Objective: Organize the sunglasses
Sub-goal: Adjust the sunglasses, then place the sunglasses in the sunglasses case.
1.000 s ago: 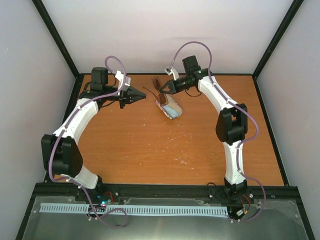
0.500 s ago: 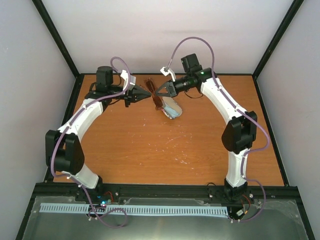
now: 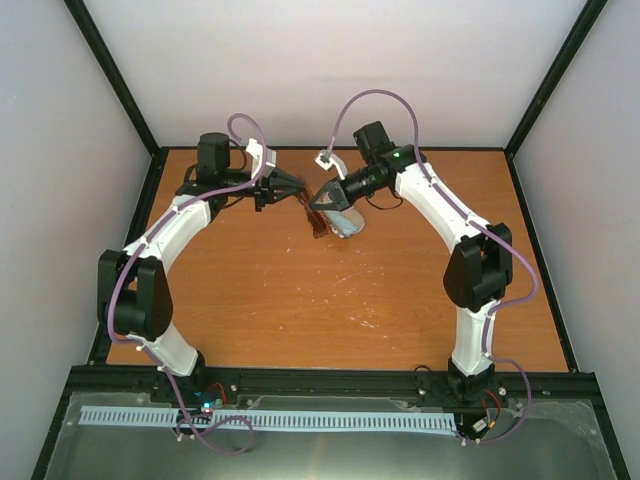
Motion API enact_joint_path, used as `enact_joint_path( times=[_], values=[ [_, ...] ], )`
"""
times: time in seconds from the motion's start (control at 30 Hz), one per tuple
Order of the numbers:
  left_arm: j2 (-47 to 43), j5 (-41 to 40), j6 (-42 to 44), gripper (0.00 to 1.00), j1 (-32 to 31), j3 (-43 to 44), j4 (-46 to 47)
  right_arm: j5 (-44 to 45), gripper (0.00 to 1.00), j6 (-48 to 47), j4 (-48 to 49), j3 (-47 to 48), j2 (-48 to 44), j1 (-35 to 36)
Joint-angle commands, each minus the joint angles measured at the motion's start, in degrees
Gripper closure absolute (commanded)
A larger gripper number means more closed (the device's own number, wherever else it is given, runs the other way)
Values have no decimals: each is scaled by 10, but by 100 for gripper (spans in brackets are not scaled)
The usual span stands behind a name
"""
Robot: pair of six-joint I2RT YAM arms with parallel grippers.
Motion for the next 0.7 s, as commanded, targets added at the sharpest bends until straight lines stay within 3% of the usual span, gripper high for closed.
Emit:
enact_joint_path(
  times=[0.0, 0.1, 0.2, 0.4, 0.67],
  values=[
    [-10, -19, 3, 83, -4, 5, 0, 81, 97, 14, 19, -16, -37, -9],
    [-30, -37, -35, 70, 5, 2, 29, 130, 97, 36, 52, -43, -46, -25],
    [-52, -65, -81, 65, 26, -8, 70, 156, 97, 59, 98, -78, -52, -46],
    [-65, -107, -95, 71, 83, -15, 62, 309, 97, 51, 110, -58, -15, -64],
    [-67, -139, -64, 73, 112, -38, 28, 486, 97, 3, 45, 16, 76, -14]
  ],
)
